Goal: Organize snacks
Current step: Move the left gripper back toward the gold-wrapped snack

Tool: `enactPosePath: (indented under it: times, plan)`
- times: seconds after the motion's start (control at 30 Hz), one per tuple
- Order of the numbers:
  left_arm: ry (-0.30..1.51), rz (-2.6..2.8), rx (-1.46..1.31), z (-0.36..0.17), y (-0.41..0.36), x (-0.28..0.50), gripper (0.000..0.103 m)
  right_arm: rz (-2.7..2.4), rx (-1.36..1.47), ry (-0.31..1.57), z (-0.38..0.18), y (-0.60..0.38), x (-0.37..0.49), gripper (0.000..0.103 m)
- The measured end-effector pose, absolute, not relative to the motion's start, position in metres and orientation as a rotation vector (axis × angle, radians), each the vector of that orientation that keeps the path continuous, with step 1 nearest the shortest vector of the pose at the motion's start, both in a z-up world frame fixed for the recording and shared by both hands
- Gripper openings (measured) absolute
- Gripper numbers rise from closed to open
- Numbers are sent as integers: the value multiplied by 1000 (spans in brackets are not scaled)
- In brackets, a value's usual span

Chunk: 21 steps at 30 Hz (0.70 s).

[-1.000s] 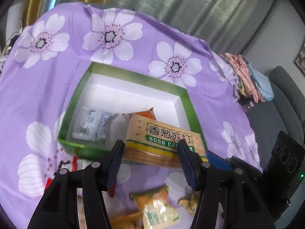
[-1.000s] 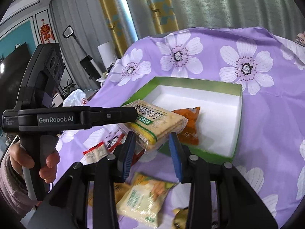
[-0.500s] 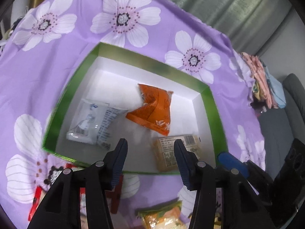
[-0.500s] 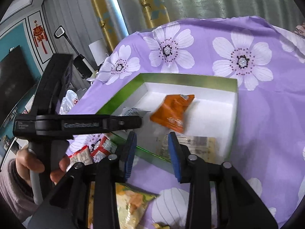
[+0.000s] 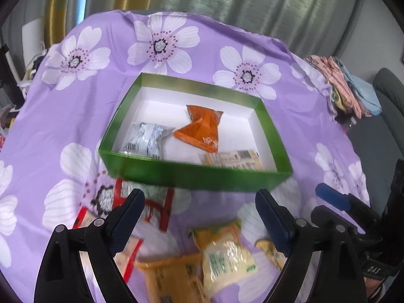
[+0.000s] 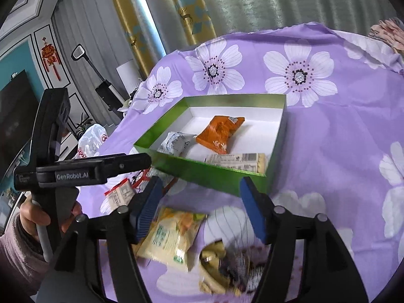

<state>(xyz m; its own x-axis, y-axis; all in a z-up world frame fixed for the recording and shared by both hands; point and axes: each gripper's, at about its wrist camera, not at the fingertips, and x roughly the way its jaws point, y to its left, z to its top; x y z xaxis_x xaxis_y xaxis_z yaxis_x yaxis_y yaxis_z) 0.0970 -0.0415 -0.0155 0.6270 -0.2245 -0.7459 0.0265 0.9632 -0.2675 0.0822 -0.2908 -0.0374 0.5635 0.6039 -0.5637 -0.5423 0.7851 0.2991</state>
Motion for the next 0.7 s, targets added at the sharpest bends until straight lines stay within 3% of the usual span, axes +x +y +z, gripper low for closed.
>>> enactPosePath:
  times: [0.7]
  plan:
    - [861, -100, -137, 0, -83, 12, 90, 669, 88, 752, -45, -316, 14, 71]
